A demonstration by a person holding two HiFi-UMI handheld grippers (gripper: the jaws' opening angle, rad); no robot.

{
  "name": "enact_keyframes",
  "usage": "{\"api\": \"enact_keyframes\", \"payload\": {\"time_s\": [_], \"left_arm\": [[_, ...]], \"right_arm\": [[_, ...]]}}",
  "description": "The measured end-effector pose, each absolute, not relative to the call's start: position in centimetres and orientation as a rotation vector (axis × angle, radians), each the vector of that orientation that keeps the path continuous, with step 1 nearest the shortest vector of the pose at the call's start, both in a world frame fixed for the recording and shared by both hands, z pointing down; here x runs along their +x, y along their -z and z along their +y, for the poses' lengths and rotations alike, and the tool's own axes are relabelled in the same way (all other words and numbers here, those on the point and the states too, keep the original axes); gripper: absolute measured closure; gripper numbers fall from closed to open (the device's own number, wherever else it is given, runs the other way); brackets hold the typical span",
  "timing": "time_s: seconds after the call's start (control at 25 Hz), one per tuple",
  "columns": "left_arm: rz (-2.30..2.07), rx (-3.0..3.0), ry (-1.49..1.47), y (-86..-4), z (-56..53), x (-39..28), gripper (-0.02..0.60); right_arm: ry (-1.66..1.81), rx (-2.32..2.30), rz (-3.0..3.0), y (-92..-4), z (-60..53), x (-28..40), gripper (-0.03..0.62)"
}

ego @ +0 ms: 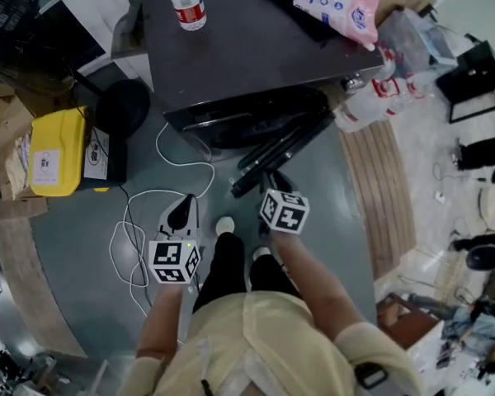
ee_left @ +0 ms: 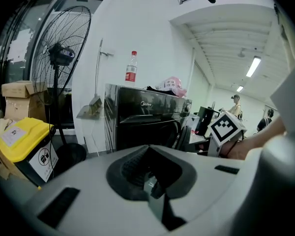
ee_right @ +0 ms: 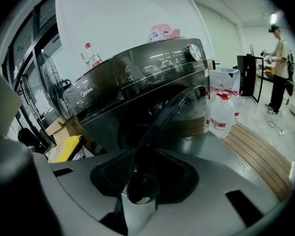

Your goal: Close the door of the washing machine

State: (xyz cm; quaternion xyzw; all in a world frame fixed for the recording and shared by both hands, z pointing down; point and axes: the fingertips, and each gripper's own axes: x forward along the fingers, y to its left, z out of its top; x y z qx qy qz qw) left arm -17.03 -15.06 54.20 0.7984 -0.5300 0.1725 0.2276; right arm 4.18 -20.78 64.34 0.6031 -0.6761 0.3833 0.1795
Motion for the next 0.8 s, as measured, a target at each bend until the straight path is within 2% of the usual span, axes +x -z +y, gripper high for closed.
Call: {"api": "enact_keyframes", "payload": {"time_s": [0.8], "left_arm": [[-1.480, 2.172, -0.511, -54.9, -15.9, -22.1, 0.583]], "right_arm": [[-0.988, 1.709, -1.938, -64.3, -27.3, -0.2, 0.474]]}}
